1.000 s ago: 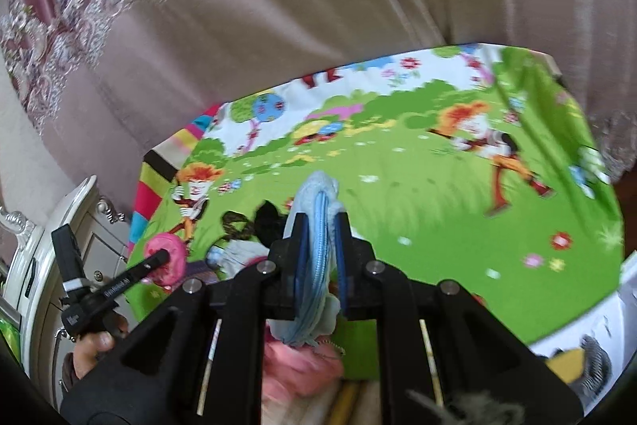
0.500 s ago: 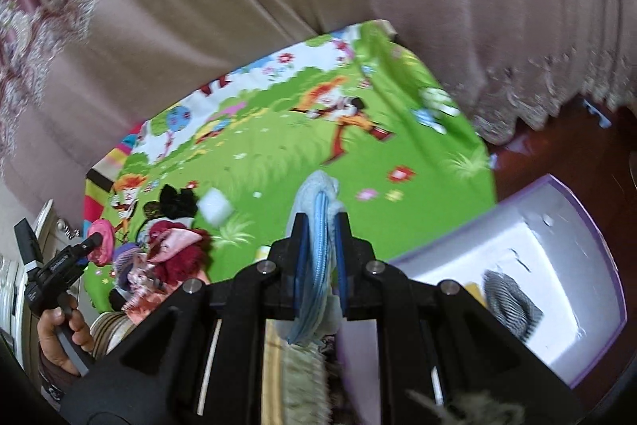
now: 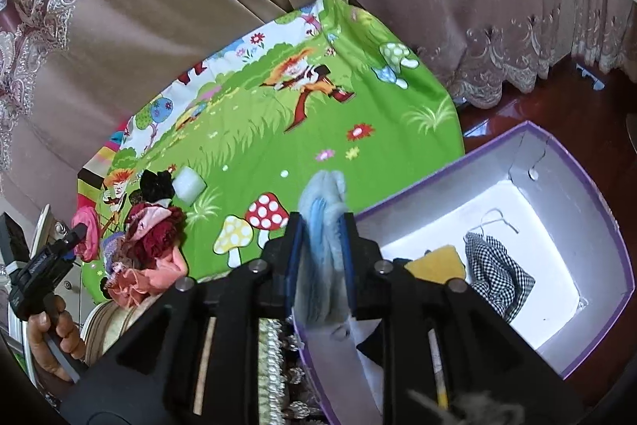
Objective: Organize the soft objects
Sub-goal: 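Carry the pouch and sock over the purple-rimmed box and open both grippers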
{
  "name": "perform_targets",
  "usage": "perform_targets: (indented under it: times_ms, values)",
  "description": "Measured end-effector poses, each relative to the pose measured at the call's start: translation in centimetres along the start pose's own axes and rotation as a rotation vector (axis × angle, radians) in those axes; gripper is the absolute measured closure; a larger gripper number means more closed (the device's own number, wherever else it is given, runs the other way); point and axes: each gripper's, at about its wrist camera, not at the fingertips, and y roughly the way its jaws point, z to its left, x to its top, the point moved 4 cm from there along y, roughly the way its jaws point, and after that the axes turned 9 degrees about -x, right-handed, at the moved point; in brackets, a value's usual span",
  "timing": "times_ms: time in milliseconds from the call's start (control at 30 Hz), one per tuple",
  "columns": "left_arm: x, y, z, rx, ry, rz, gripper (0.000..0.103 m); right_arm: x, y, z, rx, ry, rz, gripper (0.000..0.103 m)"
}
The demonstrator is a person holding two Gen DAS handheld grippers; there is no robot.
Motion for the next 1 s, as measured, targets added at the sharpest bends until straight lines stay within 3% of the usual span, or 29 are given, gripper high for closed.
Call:
perform_targets:
  times_ms: [33, 100, 167, 533, 1000]
  values:
    - [-0.2, 0.1, -0.6, -0.005, 0.010, 0.006, 0.063, -0.1, 0.1, -0.3, -0.002, 0.004, 0.003, 0.077]
    - [-0.6, 0.6, -1.9, -0.020, 0.029, 0.022, 0.063, -0.3, 0.1, -0.9, -0.007, 0.007, 0.004, 0.064]
    - [-1.0, 1.0, -3.3, -0.035, 0.047, 0.038, 0.063, -0.4, -0.2, -1.7, -0.010, 0.017, -0.001, 0.058]
    - [-4.5, 4.8, -12.9, -0.202, 0.160, 0.190, 0.063, -1.0, -2.3, -6.4, -0.060, 0.080, -0.045, 0.049]
    - [-9.9, 9.3, -21.0, -0.284, 0.287, 0.368, 0.062, -1.7, -3.3, -9.9, -0.087, 0.123, -0.074, 0.041]
